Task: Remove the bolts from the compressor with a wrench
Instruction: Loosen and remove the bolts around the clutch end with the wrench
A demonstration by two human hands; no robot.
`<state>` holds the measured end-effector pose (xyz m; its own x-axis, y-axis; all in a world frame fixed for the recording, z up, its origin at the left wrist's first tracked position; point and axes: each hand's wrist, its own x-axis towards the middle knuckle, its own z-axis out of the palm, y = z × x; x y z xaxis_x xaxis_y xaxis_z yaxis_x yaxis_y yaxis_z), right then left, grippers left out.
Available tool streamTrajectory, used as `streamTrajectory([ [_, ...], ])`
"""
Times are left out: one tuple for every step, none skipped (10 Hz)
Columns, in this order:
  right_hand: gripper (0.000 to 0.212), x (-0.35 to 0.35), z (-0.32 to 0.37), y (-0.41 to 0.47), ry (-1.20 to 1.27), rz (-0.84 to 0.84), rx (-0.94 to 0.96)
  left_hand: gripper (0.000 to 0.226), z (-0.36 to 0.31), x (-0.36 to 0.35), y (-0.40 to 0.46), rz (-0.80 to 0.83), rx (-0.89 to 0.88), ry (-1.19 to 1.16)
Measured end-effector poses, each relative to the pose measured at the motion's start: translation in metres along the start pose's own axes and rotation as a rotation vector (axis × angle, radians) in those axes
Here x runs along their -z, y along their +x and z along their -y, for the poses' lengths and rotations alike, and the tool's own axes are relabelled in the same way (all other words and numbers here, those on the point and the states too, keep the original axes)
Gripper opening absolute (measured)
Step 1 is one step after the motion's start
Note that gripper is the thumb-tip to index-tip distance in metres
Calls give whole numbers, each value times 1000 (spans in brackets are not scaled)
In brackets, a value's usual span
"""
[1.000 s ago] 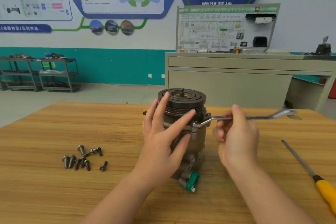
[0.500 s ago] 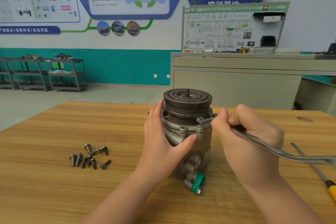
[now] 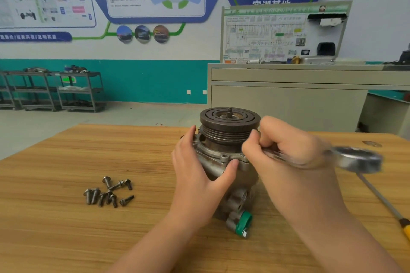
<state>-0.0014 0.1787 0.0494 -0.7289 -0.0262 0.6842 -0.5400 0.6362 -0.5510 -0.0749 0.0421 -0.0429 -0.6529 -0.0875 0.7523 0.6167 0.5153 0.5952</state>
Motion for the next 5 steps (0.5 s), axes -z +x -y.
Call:
streamTrajectory([
  [30, -12, -10, -6, -129, -77, 6, 95, 2, 0, -1, 13, 25, -10],
  [31, -11, -21, -14, 402, -283, -249, 92, 2, 2, -1, 11, 34, -25],
  [22, -3, -46, -5, 1140, -190, -636, 90, 1, 1, 0, 20, 36, -45],
  [27, 2, -55, 16, 1291, -218, -666, 92, 2, 0, -2, 26, 31, -49],
  [41, 9, -54, 16, 1104, -347, -326, 89, 4, 0, 0, 19, 27, -47],
])
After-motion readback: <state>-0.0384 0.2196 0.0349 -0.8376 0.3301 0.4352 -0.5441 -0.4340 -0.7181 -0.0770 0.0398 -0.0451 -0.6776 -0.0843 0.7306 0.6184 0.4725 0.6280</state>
